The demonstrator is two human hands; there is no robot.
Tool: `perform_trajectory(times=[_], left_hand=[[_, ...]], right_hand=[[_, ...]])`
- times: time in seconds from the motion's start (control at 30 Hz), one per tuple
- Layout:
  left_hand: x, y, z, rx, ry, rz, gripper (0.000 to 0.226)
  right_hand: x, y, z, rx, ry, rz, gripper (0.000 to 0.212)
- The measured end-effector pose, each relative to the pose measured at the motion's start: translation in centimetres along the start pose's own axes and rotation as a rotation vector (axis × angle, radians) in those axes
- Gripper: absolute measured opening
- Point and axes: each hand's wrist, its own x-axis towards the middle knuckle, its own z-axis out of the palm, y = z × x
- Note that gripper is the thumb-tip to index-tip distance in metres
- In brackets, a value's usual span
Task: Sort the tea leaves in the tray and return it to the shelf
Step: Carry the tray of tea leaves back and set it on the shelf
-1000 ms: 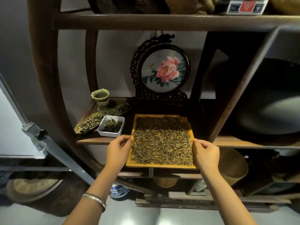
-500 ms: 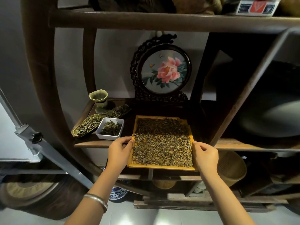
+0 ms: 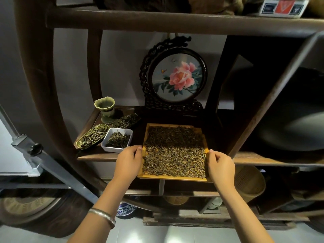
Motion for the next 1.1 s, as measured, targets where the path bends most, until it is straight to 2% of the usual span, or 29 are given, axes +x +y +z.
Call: perform_trajectory(times=[0.1, 0.17, 0.23, 0.33, 0.43, 0.67, 1.1], left_hand=[[-1.9, -0.8, -1.7, -0.051, 0.049, 0.03, 0.026], [-4.0, -1.7, -2.9, -0.07, 0.053, 0.064, 0.018], [-5.9, -2.3, -3.8, -0.013, 0.004, 0.074, 0.013], [-7.4, -2.9, -4.1, 0.096, -0.103, 0.089, 0.023], [-7.4, -2.5, -3.8, 0.137, -0.143, 0.135, 0.027], [-5.9, -2.2, -2.6, 0.112, -0.106, 0.105, 0.021], [-2.5, -1.1, -0.9, 0.112, -0.039, 0.051, 0.019]], right_hand=[[-1.6, 0.8, -1.4, -0.032, -0.058, -0.043, 0.033], [-3.1, 1.9, -2.6, -0.064, -0.079, -0.088, 0.037], [-4.7, 3.0, -3.5, -0.105, -0.104, -0.099, 0.039], [-6.3, 4.1, -3.8, -0.144, -0.179, -0.064, 0.051], [-6.7, 3.8, -3.3, -0.135, -0.245, -0.072, 0.051], [-5.4, 2.7, -2.4, -0.17, -0.186, -0.127, 0.033], [-2.8, 1.7, -0.8, -0.186, -0.112, -0.081, 0.036]])
